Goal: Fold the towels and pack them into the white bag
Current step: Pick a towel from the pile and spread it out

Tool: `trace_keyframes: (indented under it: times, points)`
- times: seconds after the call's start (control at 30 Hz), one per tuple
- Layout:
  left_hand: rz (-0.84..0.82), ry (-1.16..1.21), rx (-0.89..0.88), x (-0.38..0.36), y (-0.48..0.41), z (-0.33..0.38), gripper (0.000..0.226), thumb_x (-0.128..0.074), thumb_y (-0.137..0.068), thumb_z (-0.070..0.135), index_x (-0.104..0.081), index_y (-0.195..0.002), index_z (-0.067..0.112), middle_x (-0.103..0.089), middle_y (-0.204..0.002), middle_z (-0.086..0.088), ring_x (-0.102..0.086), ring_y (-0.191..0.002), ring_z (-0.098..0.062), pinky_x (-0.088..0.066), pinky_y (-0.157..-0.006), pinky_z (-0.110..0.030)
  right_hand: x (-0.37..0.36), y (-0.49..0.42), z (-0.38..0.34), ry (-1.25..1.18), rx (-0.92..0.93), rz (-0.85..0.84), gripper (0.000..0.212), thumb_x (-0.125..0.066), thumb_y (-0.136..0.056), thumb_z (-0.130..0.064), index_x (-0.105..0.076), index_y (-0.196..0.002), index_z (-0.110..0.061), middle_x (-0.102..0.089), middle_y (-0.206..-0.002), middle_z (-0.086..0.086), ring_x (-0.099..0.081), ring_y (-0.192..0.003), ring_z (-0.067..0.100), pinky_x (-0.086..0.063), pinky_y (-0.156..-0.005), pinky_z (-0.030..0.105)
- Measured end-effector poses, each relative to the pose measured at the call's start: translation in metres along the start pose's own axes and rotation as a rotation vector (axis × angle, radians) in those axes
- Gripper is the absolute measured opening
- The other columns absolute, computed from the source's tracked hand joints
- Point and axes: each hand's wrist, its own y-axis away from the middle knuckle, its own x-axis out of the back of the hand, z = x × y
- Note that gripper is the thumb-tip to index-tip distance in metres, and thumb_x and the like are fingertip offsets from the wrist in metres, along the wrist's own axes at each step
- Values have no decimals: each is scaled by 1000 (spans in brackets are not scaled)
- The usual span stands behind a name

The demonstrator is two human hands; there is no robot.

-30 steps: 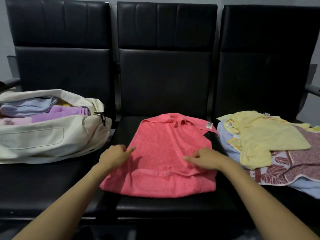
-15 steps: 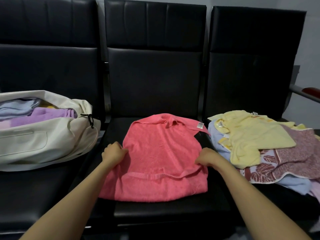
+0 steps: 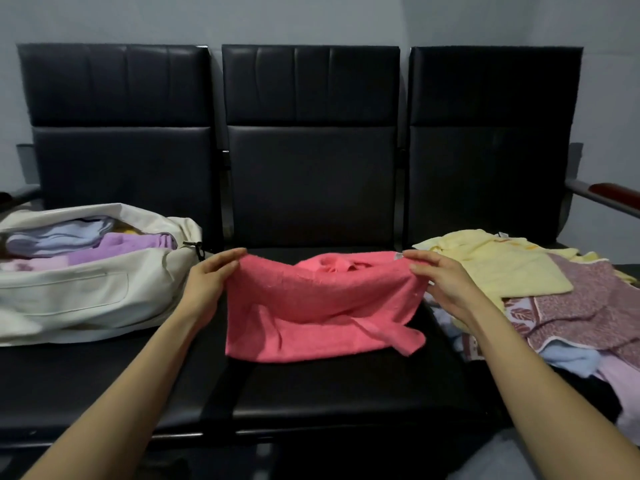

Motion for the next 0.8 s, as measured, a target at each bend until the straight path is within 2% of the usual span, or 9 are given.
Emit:
trace_keyframes:
  times: [0.07, 0.17, 0.3, 0.37, 0.43, 0.5, 0.6, 0.73, 0.8]
  points:
    - [5, 49, -4, -1, 6, 20, 23, -55, -94, 6, -71, -102, 20, -69, -96, -8, -61, -71, -4, -48, -63, -14, 2, 4, -17, -27, 54, 19, 32, -50, -91, 7, -68, -107, -14, -66, -96, -3, -57, -86, 8, -45, -71, 16]
    - [11, 86, -23, -5, 11, 62, 24, -55, -94, 7, -69, -108, 21, -69, -103, -4, -62, -84, -9, -47, -67, -17, 4, 7, -56, -115, 153, 24, 39, -46, -92, 9, -62, -119, -15, -66, -104, 0, -60, -87, 8, -51, -67, 13]
    - [16, 62, -186, -9, 11, 131, 37, -56, -91, -1, -60, -122, 20, -65, -109, -3, -60, -85, -8, -48, -66, -15, 5, 16, -112, -72, 232, 70, 36, -49, -92, 8, -66, -114, -16, -66, -101, 2, -61, -82, 11, -51, -66, 23]
    - [-26, 98, -193, -10, 10, 162, 36, -51, -93, -5, -60, -119, 19, -65, -106, -2, -61, -74, -6, -49, -56, -14, 4, 21, -139, -83, 259, 105, 32, -51, -91, 7, -68, -107, -15, -67, -99, 2, -62, -85, 12, -51, -70, 25]
    - [-50, 148, -112, -13, 10, 187, 36, -44, -94, -8, -64, -111, 16, -65, -105, -7, -62, -62, -4, -51, -53, -15, 1, 26, -162, -134, 270, 101, 28, -53, -91, 5, -69, -99, -17, -67, -98, 3, -62, -86, 13, -51, -73, 27]
    - [-64, 203, 29, -14, 10, 206, 42, -33, -94, -12, -61, -117, 10, -62, -95, -10, -60, -55, -7, -51, -55, -17, -4, 30, -180, -178, 257, 90, 22, -54, -92, 1, -68, -96, -16, -67, -95, 4, -62, -83, 13, -50, -72, 26]
    - [-80, 247, 222, -9, 14, 224, 45, -21, -93, -9, -52, -118, 13, -56, -88, -9, -52, -69, -15, -45, -65, -26, -9, 29, -195, -172, 225, 117, 20, -52, -93, 2, -66, -105, -7, -65, -88, 5, -60, -75, 12, -49, -64, 22]
    - [-113, 181, 327, -3, 24, 233, 20, -41, -100, 6, -59, -91, 6, -61, -77, -7, -58, -64, -14, -52, -61, -26, -11, 31, -199, -115, 173, 136, 29, -48, -92, 10, -64, -109, -8, -64, -89, 6, -58, -70, 12, -49, -53, 17]
    - [-127, 83, 335, -3, 29, 231, 13, -47, -98, 4, -60, -97, 5, -66, -73, -6, -63, -59, -13, -56, -55, -26, -12, 34, -198, -75, 155, 120, 31, -48, -92, 10, -67, -107, -9, -65, -91, 6, -59, -72, 12, -49, -57, 20]
